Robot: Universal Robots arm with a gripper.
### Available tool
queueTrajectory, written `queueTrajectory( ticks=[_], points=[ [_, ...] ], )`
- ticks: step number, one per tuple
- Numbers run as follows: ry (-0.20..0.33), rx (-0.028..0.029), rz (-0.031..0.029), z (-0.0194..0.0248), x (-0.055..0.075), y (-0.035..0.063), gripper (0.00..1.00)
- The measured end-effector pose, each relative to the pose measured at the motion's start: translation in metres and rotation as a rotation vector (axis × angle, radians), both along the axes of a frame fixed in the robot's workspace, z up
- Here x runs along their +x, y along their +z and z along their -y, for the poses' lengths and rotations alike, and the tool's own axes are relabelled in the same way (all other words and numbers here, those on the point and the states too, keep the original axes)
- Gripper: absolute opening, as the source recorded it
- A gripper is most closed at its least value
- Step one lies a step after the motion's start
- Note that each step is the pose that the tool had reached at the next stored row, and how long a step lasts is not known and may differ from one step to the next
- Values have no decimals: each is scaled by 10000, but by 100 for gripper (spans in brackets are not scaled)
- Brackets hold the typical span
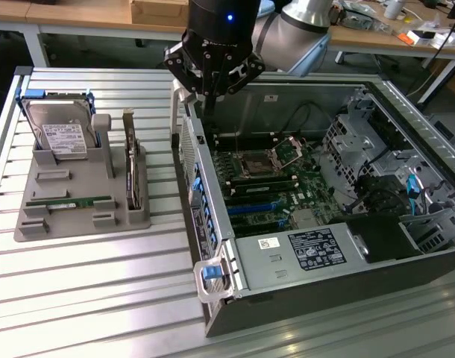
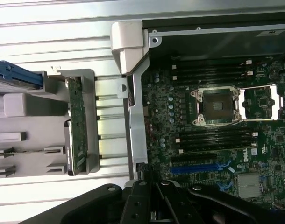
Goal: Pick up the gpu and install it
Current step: 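Reach for the gpu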
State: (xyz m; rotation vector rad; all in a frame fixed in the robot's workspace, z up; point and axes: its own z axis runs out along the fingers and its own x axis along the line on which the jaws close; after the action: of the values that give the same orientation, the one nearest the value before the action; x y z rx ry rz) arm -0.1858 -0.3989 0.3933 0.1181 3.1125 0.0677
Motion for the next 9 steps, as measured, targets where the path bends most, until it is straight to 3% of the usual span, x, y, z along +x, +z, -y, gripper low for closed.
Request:
queueTrajectory(
  ticks=[9],
  points=[
    [1,1,1,0,-143,0,11]
  ],
)
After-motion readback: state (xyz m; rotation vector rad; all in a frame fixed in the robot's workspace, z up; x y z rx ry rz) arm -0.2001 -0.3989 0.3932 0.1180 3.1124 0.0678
